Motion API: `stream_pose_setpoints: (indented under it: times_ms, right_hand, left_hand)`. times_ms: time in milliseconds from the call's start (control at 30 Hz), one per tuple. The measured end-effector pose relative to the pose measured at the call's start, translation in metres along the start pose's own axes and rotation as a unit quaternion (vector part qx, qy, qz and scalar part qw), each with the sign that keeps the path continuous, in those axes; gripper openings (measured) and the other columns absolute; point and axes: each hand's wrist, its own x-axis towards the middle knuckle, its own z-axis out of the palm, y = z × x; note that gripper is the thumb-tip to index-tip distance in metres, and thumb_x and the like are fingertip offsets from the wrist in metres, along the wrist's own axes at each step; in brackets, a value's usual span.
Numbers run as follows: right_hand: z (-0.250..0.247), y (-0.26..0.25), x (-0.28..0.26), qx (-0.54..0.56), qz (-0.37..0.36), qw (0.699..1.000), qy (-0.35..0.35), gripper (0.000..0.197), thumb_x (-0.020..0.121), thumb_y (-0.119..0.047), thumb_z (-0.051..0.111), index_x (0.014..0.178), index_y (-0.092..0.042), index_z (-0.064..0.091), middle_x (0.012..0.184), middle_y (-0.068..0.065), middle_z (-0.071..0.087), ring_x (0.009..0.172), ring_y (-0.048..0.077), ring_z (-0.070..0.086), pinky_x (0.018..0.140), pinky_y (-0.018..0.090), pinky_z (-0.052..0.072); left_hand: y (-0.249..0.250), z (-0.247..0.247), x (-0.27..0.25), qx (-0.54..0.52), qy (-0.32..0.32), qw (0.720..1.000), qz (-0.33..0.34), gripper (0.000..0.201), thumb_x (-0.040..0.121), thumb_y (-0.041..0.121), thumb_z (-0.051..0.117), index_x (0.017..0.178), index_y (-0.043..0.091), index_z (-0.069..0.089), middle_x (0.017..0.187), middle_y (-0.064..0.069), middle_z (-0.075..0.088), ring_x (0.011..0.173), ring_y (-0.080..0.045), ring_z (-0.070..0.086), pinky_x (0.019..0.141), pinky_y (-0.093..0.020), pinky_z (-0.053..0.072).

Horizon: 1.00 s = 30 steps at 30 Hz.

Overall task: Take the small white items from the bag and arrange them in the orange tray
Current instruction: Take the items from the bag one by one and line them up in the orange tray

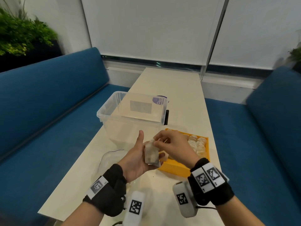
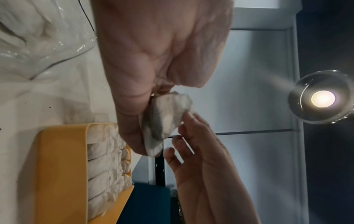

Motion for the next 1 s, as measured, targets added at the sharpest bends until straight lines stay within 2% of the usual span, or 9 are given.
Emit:
stream_pose_setpoints:
  times_ms: [100,233,367,467,567,700,800,900,1000]
  right_hand:
    - [-0.015,0.0,0.0,0.107,0.014,0.994,-0.003,0.008,0.085,-0.011,0.062,0.085,-0.013,0.069,0.071,0.011,0.065,0.061,0.007,0.057,0.063,0.026,0.045]
    - [-0.029,0.0,0.0,0.169,0.02,0.985,-0.02,0.014,0.086,-0.002,0.057,0.084,-0.01,0.068,0.074,0.004,0.066,0.068,0.01,0.061,0.069,0.03,0.046]
    - [-0.038,0.004,0.0,0.172,0.021,0.985,-0.026,0.018,0.088,0.0,0.054,0.088,-0.011,0.068,0.084,0.011,0.069,0.074,0.01,0.063,0.074,0.03,0.049]
    - [-0.044,0.006,0.001,0.135,0.016,0.99,0.029,0.018,0.089,-0.005,0.056,0.094,-0.015,0.07,0.09,0.009,0.071,0.073,0.01,0.065,0.073,0.029,0.052]
    - [-0.044,0.008,0.003,0.072,-0.01,0.993,0.091,0.013,0.088,-0.016,0.061,0.094,-0.022,0.071,0.086,-0.004,0.071,0.075,0.008,0.065,0.072,0.024,0.053]
    - [-0.036,0.008,0.002,-0.059,-0.036,0.995,0.072,0.017,0.088,-0.031,0.062,0.104,-0.028,0.068,0.099,-0.011,0.066,0.085,0.004,0.062,0.075,0.018,0.05]
    - [-0.029,0.009,0.005,-0.109,-0.048,0.991,0.054,0.024,0.087,-0.032,0.063,0.111,-0.027,0.066,0.103,-0.007,0.064,0.085,0.006,0.061,0.08,0.025,0.052]
    - [-0.028,0.012,0.01,-0.119,-0.049,0.991,0.045,0.02,0.087,-0.027,0.065,0.105,-0.021,0.07,0.096,-0.005,0.07,0.082,0.007,0.062,0.081,0.028,0.053]
    - [-0.03,0.017,0.016,-0.106,-0.041,0.992,0.053,0.015,0.086,-0.024,0.066,0.098,-0.019,0.073,0.09,-0.006,0.072,0.079,0.003,0.062,0.075,0.013,0.05]
  left_hand:
    - [-0.001,-0.003,0.0,0.002,0.003,1.0,-0.016,0.063,0.093,0.061,0.038,0.127,0.012,0.059,0.112,-0.014,0.065,0.09,-0.021,0.064,0.07,-0.032,0.055]
    - [-0.002,-0.002,-0.005,0.008,-0.02,0.999,-0.024,0.037,0.096,0.03,0.053,0.124,0.008,0.061,0.104,-0.012,0.068,0.079,-0.018,0.066,0.059,-0.025,0.054]
    - [-0.001,-0.004,-0.004,0.02,-0.043,0.999,0.023,0.024,0.086,0.012,0.064,0.109,0.005,0.063,0.088,-0.01,0.066,0.074,-0.014,0.063,0.055,-0.02,0.052]
    - [0.0,-0.005,0.002,0.075,0.012,0.993,0.088,0.021,0.086,0.01,0.067,0.107,0.006,0.066,0.087,-0.009,0.067,0.073,-0.013,0.062,0.058,-0.022,0.054]
    - [-0.001,-0.005,0.007,0.132,0.075,0.976,0.159,0.019,0.086,0.007,0.069,0.104,0.004,0.065,0.086,-0.011,0.067,0.07,-0.012,0.063,0.057,-0.023,0.053]
    - [-0.003,-0.003,0.011,0.185,0.111,0.955,0.202,0.016,0.085,0.007,0.07,0.1,0.005,0.066,0.083,-0.011,0.067,0.068,-0.012,0.063,0.057,-0.023,0.052]
    - [-0.006,-0.003,0.015,0.22,0.117,0.944,0.214,0.018,0.085,0.01,0.071,0.102,0.005,0.066,0.087,-0.013,0.069,0.072,-0.013,0.065,0.063,-0.026,0.054]
    - [-0.007,-0.003,0.018,0.233,0.122,0.939,0.221,0.017,0.085,0.011,0.071,0.101,0.006,0.067,0.088,-0.013,0.07,0.073,-0.015,0.065,0.066,-0.029,0.056]
    - [-0.006,-0.005,0.021,0.242,0.125,0.938,0.216,0.018,0.085,0.011,0.071,0.102,0.008,0.067,0.091,-0.012,0.07,0.076,-0.015,0.066,0.066,-0.028,0.056]
